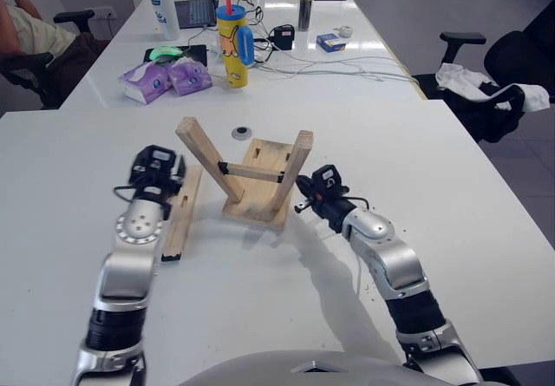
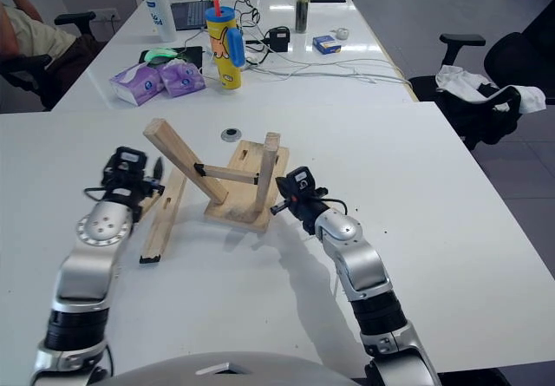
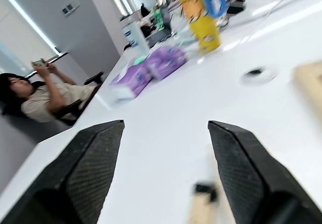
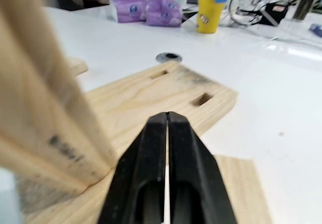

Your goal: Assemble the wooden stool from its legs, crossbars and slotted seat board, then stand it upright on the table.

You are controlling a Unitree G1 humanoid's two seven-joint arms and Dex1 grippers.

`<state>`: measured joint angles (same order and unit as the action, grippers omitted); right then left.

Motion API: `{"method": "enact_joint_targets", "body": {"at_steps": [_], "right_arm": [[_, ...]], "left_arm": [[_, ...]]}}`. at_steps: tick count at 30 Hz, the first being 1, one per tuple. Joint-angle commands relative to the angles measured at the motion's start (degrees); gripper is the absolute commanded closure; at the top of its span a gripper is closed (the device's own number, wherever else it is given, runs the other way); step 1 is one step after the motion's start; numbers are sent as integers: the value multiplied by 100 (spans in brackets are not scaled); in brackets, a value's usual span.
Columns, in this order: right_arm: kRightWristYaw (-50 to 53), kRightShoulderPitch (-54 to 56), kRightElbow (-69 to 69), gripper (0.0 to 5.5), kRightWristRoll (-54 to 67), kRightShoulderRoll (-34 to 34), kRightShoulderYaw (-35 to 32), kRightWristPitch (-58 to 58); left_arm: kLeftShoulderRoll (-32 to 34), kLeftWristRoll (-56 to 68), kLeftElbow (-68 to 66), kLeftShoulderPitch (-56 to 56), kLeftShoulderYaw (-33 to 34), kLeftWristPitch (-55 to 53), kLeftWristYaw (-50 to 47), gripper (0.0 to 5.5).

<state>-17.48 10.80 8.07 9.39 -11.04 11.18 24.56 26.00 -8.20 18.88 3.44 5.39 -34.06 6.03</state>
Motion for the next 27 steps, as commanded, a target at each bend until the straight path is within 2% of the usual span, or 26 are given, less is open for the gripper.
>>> {"method": "enact_joint_targets", "body": {"at_steps": [1, 5, 10, 14, 17, 19, 22, 27], "right_arm": [[-8, 146, 94, 549, -75, 222, 82, -357], [-413, 30, 344, 549, -231, 201, 671, -644], [-906, -55, 573, 549, -437, 91, 1340, -936], [-1157, 257, 389, 549, -638, 363, 1920, -1069], [-1217, 291, 443, 549, -635, 363, 1905, -1032], [-1378, 275, 423, 549, -457, 226, 1638, -1027], [-1164, 468, -129, 549, -690, -49, 1152, -964], [-949, 820, -1306, 549, -1440, -458, 1134, -753]], "left_arm": [[712, -7, -612, -52, 453, 625, 426, 238], [1007, 66, -485, -472, 621, 1044, 836, 238], [603, 92, 110, -1662, 819, 1648, 722, 238], [335, -111, 151, -2339, 610, 2154, 568, 238], [296, -7, 62, -2533, 417, 2769, 772, 238], [309, 264, 138, -2739, 260, 3481, 1119, 238], [336, 520, 214, -2907, 175, 4060, 1452, 238], [611, 535, 127, -3125, -125, 5018, 2084, 238]]}}
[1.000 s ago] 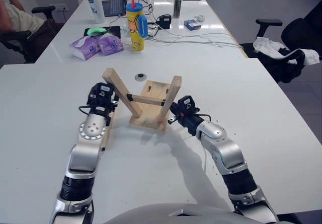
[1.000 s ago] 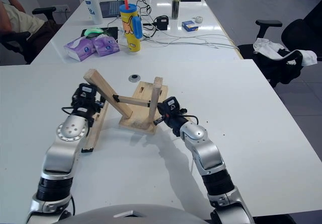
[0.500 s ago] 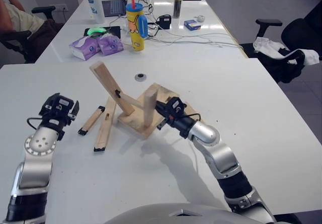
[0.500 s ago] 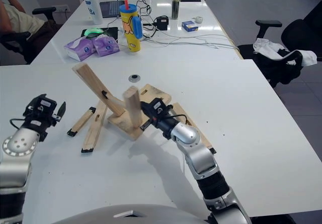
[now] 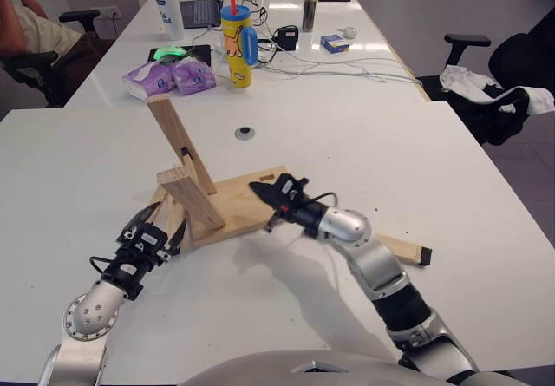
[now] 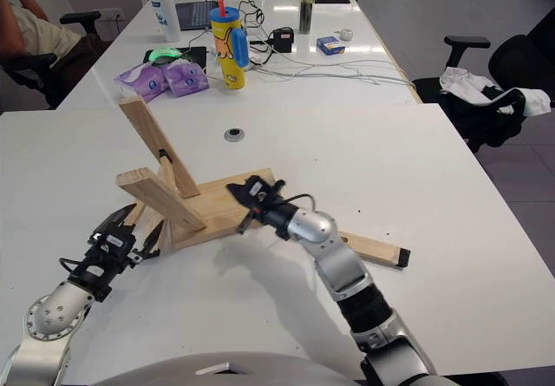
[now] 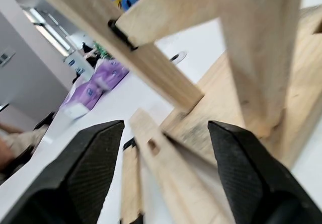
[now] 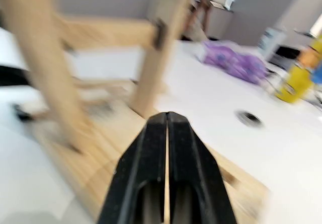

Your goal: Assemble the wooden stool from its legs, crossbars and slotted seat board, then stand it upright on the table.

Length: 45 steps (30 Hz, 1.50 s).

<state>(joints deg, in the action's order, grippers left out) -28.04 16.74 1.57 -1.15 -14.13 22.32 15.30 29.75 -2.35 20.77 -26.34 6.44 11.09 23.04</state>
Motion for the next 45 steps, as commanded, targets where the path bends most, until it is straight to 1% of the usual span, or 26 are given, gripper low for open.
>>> {"method": "enact_joint_targets", "body": {"at_steps": [1, 4, 7, 9, 14, 20, 26, 30, 33, 36, 41, 43, 45], "right_arm": [[108, 284, -832, 549, -492, -153, 73, 225], [-84, 399, -1078, 549, -876, -260, 390, 506], [-579, 427, -1005, 549, -1040, -412, 723, 907], [-1027, 387, -738, 549, -1113, -639, 979, 1240], [-1817, 228, 120, 549, -1002, -1040, 1297, 2303], [-2103, 30, 748, 549, -695, -1020, 1489, 2839], [-2007, -41, 790, 549, -378, -714, 1499, 2986], [-1855, -34, 694, 549, -76, -242, 1410, 3105], [-1699, -11, 473, 549, 78, 97, 1397, 3130], [-1455, 51, 244, 549, 47, 303, 1368, 2949], [-1006, 65, 505, 549, 307, 503, 503, 2193], [-1076, -98, 1054, 549, 668, 487, 162, 2272], [-1163, -230, 1773, 549, 1019, 273, -258, 2588]], "left_arm": [[271, -104, -106, -164, -292, 598, 449, 238], [371, -212, -248, -206, -508, 824, 675, 238], [464, -232, -454, -206, -718, 842, 897, 238], [455, -193, -619, -170, -892, 659, 1035, 238], [270, -191, -944, -33, -1128, 110, 1051, 238], [-198, -291, -1545, 907, -1131, -1119, 515, 238], [-475, -320, -1570, 1537, -1182, -1847, 161, 238], [-642, -248, -1769, 2330, -1120, -2548, 45, 238], [-754, -306, -2112, 3099, -1204, -3038, 9, 238], [-772, -416, -2254, 3469, -1291, -3275, -35, 238], [-578, -425, -2136, 3400, -1119, -3291, -88, 238], [-540, -453, -2131, 3362, -1087, -3261, -135, 238], [-556, -455, -2132, 3337, -1028, -3246, -237, 238]]}}
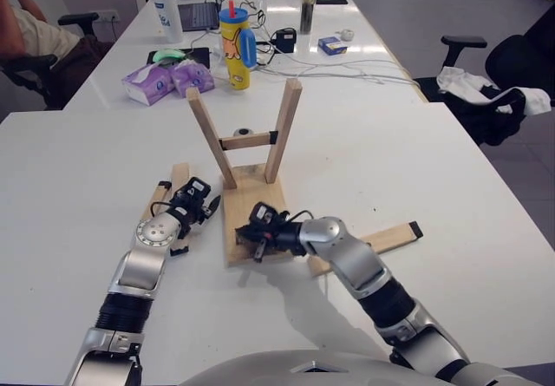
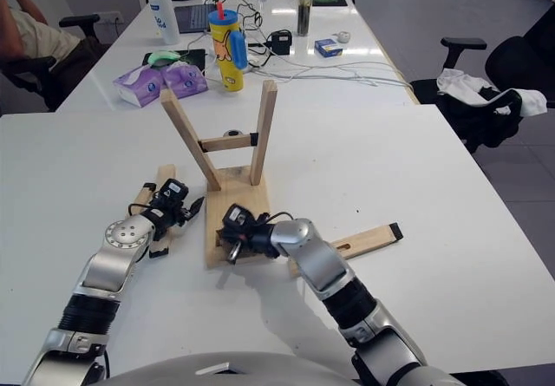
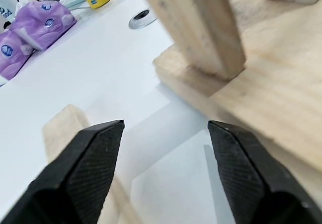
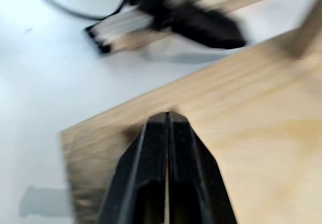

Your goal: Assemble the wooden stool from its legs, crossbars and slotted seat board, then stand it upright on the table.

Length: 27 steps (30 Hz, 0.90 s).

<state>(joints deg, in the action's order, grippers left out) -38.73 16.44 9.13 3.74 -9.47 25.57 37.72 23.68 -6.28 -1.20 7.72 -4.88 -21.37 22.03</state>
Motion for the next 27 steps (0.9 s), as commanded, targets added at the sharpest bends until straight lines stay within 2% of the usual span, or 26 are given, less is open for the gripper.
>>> {"method": "enact_joint_targets", "body": {"at_steps": [1, 3, 6, 14, 17, 20, 22, 27], "right_arm": [[-110, -224, 1381, 549, 790, -298, -949, 561], [-329, -256, 2038, 549, 1373, -713, -1610, 1073], [-981, -396, 2663, 549, 2332, -1721, -2553, 1879], [-2801, -1566, 2850, 549, 4000, -3891, -3535, 2527], [-3252, -2144, 2721, 549, 3701, -4716, -3377, 2107], [-3217, -2370, 2208, 549, 2815, -5143, -2611, 1360], [-3054, -2358, 1935, 549, 2460, -5073, -2265, 1020], [-2558, -2130, 1430, 549, 2175, -4358, -1731, 637]], "left_arm": [[29, -63, 113, -79, 136, 7, -196, 238], [-6, -65, 277, -141, 190, -6, -297, 238], [-88, -17, 637, -343, 282, 78, -423, 238], [-268, 315, 1271, -459, 852, 650, -724, 238], [-244, 384, 1362, -363, 1140, 898, -874, 238], [-212, 349, 1534, -329, 1439, 1064, -1102, 238], [-172, 320, 1641, -271, 1593, 1130, -1207, 238], [117, 303, 1537, -142, 1964, 1211, -1234, 238]]}}
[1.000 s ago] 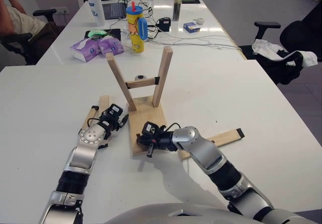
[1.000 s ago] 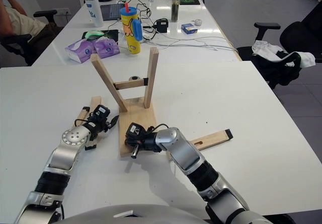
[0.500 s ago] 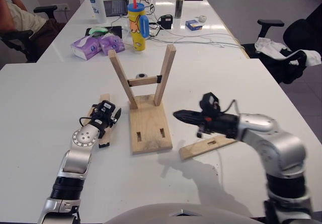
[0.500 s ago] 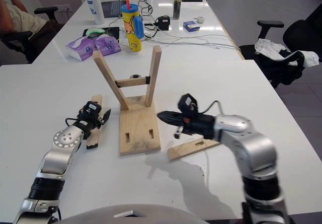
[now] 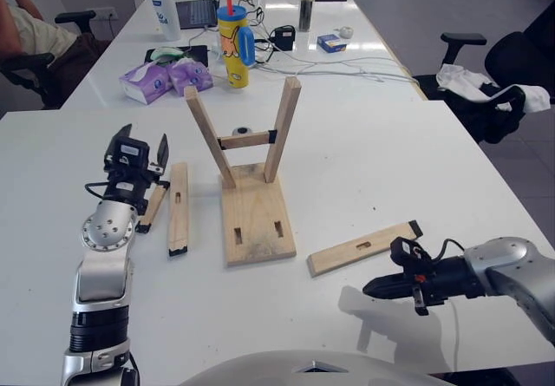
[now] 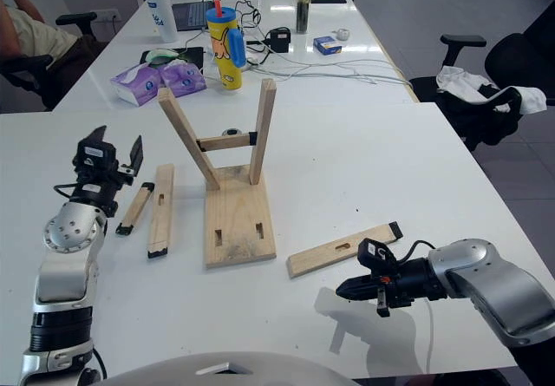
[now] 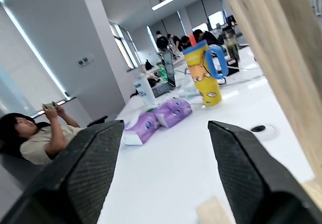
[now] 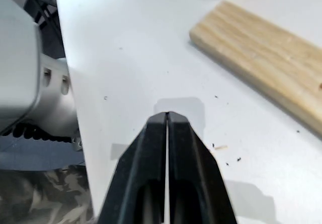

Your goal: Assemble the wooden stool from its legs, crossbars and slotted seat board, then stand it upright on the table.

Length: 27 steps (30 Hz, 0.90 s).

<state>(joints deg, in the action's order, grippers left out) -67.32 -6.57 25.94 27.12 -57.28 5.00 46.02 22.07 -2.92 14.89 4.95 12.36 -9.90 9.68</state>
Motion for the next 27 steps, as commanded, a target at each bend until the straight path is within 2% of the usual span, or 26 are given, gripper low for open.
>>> {"method": "enact_joint_targets", "body": {"at_steps": [1, 7, 10, 21, 27], "right_arm": [[376, 201, -303, 549, -161, 553, 395, -208], [1109, 581, -826, 549, -662, 1277, 836, -483], [1548, 907, -1251, 549, -918, 1692, 871, -715], [3126, 1879, -2664, 549, -1629, 3081, 801, -1350], [4308, 2330, -3217, 549, -1792, 3947, 355, -1258]], "left_arm": [[340, -29, -152, 143, 306, 91, 6, 238], [738, -58, -706, 112, 964, -180, -192, 238], [712, -81, -668, -99, 1024, -354, -216, 238], [370, -108, -577, -759, 593, -788, -201, 238], [303, -50, -504, -968, 362, -1005, -72, 238]]}}
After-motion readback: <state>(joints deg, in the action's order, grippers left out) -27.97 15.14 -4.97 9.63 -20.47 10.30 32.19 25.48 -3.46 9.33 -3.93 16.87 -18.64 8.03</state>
